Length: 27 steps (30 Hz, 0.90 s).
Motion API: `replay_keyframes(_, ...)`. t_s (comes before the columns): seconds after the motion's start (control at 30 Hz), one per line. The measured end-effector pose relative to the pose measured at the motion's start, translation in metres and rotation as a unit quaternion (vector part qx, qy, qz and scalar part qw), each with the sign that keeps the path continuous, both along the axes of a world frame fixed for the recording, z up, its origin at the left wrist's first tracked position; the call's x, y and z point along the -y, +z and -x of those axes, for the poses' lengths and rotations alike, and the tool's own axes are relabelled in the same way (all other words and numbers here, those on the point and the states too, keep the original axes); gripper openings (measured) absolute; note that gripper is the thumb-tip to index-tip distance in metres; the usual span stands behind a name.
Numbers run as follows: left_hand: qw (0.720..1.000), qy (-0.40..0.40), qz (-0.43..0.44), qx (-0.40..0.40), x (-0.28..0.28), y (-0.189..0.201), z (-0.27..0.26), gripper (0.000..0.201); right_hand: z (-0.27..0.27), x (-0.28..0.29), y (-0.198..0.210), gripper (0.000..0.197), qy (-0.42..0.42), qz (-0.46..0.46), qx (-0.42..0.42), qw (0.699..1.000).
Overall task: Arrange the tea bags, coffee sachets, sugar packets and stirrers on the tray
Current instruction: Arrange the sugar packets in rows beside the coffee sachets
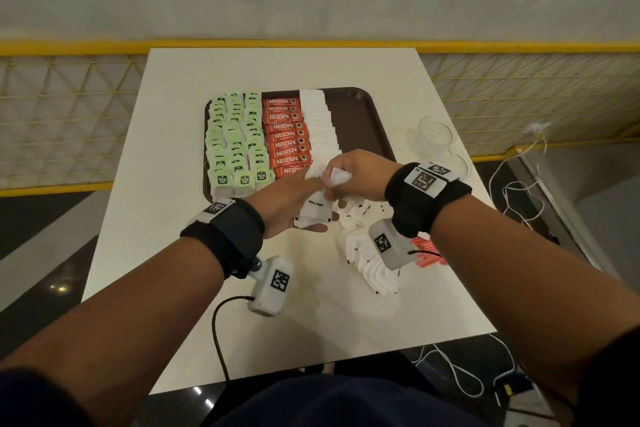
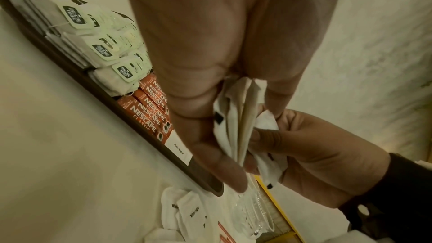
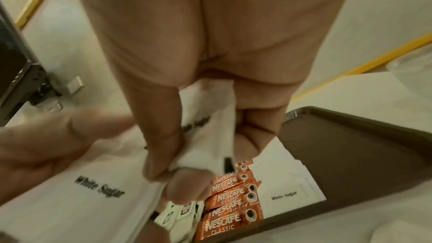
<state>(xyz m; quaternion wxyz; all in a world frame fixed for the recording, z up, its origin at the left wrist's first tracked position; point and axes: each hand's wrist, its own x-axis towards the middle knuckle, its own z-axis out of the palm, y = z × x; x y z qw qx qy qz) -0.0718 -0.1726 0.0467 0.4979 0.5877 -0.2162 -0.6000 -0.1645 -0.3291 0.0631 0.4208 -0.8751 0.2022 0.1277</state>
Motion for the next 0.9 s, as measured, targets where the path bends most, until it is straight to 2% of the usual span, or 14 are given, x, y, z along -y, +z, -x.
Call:
replay_keyframes(0.13,0.999,0.036,0.0,-0.015,0.01,-0.008,-0.01,0.036,0.003,0.014,-0.002,0.011,-0.094,-0.024,0.04,0.994)
replay_keyframes(0.23,0.997,0.07,-0.007,-0.027,0.025,-0.014,-0.019,0.037,0.005,0.034,-0.003,0.029,-0.157,-0.13,0.006,0.979)
replay_keyframes(0.37,0.995,0.102,-0.002,0.003,0.048,-0.019,-0.027,0.036,-0.005,0.055,-0.003,0.042,-0.111,-0.189,0.011,0.976)
replay_keyframes(0.53,0.99,0.117,0.039,0.075,0.074,-0.016,-0.039,0.038,-0.025,0.082,-0.001,0.048,-0.055,-0.103,0.017,0.993)
replay_keyframes(0.7,0.985,0.117,0.032,0.125,0.101,-0.023,-0.059,0.051,-0.051,0.115,-0.007,0.042,-0.058,-0.092,0.034,0.993)
replay_keyframes(0.77,0.979,0.159,0.043,0.123,0.113,-0.026,-0.068,0.049,-0.061,0.127,-0.013,0.039,-0.108,-0.136,0.057,0.983)
replay_keyframes(0.9,0.964,0.242,0.053,0.098,0.135,-0.032,-0.088,0.045,-0.076,0.144,-0.034,0.033,-0.217,-0.306,0.053,0.926)
